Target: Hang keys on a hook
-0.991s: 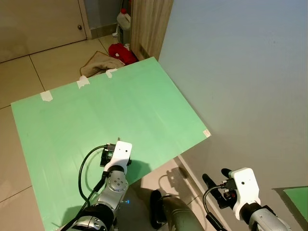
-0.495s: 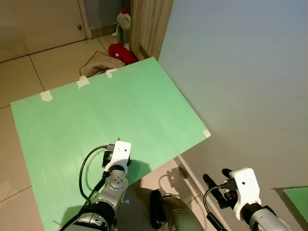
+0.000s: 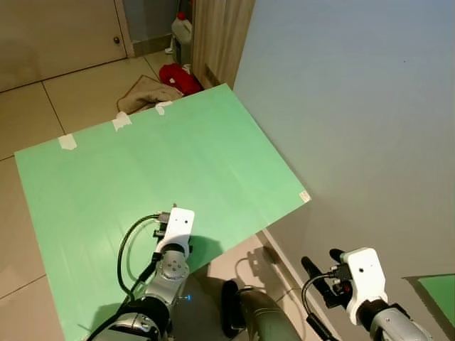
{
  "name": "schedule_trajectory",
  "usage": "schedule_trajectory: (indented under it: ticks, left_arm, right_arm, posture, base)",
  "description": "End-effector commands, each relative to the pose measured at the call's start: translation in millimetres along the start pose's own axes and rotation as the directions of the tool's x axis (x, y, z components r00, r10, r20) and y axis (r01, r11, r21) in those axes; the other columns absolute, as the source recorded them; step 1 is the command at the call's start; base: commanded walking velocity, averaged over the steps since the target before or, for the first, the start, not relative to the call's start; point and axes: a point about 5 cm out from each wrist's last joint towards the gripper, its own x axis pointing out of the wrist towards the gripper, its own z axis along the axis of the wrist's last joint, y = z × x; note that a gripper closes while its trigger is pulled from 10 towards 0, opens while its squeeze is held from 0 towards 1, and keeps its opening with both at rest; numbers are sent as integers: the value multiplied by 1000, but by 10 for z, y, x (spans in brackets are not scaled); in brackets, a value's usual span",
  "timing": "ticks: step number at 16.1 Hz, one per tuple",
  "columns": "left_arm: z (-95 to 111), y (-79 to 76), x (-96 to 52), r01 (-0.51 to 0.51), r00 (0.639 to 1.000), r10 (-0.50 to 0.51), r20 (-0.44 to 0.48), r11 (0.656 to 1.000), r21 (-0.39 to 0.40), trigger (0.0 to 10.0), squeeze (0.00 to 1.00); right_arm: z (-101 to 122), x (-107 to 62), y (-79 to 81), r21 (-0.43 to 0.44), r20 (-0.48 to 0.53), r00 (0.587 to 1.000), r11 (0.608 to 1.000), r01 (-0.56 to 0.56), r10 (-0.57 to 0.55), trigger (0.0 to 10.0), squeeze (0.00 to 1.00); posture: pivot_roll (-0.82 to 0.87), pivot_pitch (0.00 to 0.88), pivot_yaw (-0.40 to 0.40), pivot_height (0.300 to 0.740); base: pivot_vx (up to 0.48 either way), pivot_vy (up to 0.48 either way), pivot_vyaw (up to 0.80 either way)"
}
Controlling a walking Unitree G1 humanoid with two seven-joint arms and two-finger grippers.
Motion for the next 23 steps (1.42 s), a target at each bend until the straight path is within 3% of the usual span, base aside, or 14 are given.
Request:
schedule_trajectory:
  ticks: [1, 7, 14, 16, 18, 21, 23]
  left_arm:
    - [-58, -68, -35, 40, 999, -39, -16, 999, 29, 0, 0]
    - [56, -101, -15, 73, 996, -77, 48, 994, 84, 0, 0]
    - [394, 49, 69, 139, 971, -142, 191, 990, 29, 0, 0]
    - [557, 207, 111, 145, 959, -147, 242, 989, 29, 0, 0]
    - [739, 339, 109, 159, 937, -165, 307, 986, 45, 0, 0]
    - [944, 489, 43, 213, 901, -206, 382, 977, 26, 0, 0]
    - [974, 543, -236, 263, 856, -230, 463, 965, -7, 0, 0]
  right_arm:
    - [-27, -61, -65, 1, -17, 999, 999, 34, -34, 10000, 0]
    - [-45, -1, -20, 17, -8, 999, 999, 40, -40, 10000, 0]
    - [157, 523, 71, 36, 91, 996, 999, -4, 1, 10000, 0]
    - [255, 744, 152, 33, 125, 991, 999, -42, 37, 10000, 0]
    - [356, 860, 156, 37, 164, 986, 998, -41, 34, 10000, 0]
    - [501, 940, 130, 75, 227, 974, 997, -6, -11, 10000, 0]
    - [550, 833, 12, 113, 259, 960, 990, 82, -109, 10000, 0]
  posture:
    - [-378, 272, -153, 740]
    - [-346, 245, -124, 740]
    - [-190, 135, -81, 740]
    - [-117, 82, -67, 740]
    - [-93, 53, -53, 740]
    - [-65, 28, -32, 740]
    - [-75, 28, -44, 740]
  base:
    - [0, 0, 0]
    - [0, 0, 0]
    - [0, 0, 0]
    - [0, 0, 0]
    - [0, 0, 0]
    - [0, 0, 0]
    - [0, 0, 0]
